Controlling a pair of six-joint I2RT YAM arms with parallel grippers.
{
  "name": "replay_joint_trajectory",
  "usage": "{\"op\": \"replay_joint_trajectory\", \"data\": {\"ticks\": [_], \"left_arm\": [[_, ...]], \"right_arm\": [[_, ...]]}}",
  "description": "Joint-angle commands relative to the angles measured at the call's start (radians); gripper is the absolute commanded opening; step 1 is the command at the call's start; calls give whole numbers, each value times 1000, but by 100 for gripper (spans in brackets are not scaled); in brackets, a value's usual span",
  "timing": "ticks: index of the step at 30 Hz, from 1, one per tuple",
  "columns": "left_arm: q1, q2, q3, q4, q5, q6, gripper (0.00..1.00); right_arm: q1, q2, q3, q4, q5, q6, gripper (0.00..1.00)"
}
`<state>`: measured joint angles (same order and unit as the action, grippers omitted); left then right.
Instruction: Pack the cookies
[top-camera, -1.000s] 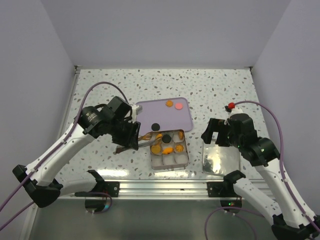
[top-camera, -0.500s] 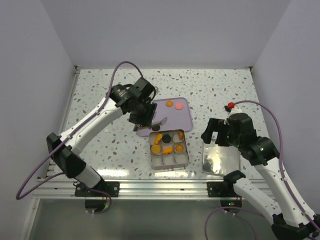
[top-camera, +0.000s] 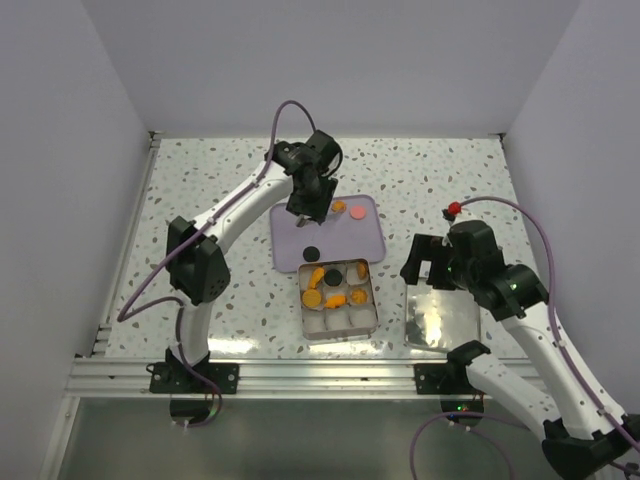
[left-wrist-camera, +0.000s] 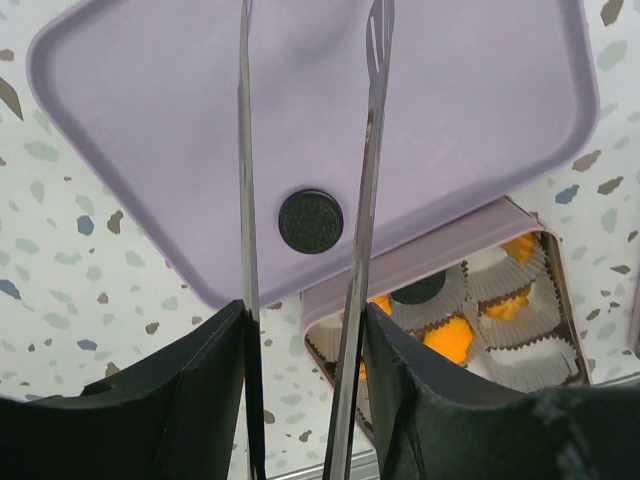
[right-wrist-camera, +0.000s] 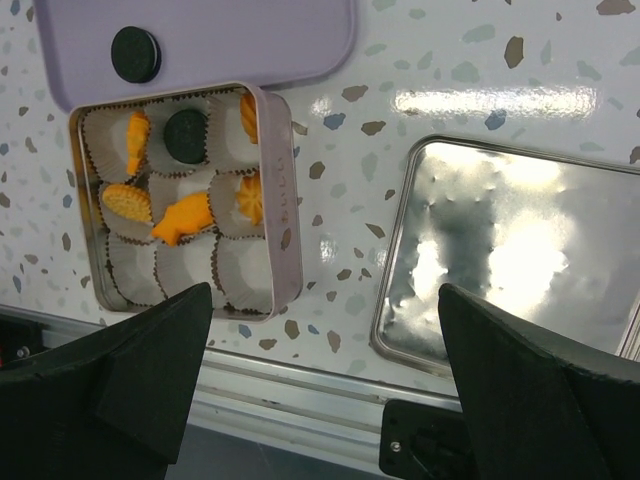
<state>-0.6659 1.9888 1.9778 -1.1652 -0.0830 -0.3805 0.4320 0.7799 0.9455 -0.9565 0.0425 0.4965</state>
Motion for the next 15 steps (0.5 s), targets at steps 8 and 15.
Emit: {"op": "replay_joint_trajectory", "data": {"ticks": [8,15], "left_arm": [[43,160,174,29,51,61,52],[51,177,168,32,63,63,46]], "right_arm": [[4,39,22,36,68,-21,99],[5,53,22,41,79,-30,99]]}}
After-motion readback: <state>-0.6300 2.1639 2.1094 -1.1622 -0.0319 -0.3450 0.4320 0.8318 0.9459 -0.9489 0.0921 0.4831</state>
